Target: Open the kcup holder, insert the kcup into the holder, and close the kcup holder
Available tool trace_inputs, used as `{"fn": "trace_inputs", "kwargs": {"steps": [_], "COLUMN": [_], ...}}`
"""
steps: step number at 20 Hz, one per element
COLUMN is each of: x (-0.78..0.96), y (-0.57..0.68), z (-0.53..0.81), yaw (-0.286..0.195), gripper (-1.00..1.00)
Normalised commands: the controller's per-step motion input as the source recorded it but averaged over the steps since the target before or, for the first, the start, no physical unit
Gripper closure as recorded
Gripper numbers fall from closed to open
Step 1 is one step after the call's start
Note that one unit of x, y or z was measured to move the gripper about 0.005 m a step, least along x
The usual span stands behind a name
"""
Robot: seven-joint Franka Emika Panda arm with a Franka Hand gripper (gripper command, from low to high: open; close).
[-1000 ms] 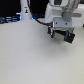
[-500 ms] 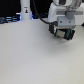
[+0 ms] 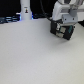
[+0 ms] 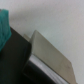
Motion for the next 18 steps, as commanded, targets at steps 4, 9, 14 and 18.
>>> {"fn": "trace_inputs", "kwargs": {"steps": [4,9,14,18], "x": [-0.76,-0.63,0.00,0.18], "y": [0.36,0.39,0.24,-0.03], "z": [-0.03,0.02,0.74,0.37], "yaw": [0.092,0.099,0.070,-0.006], "gripper": [-1.00,-1.00,-1.00,-1.00]}}
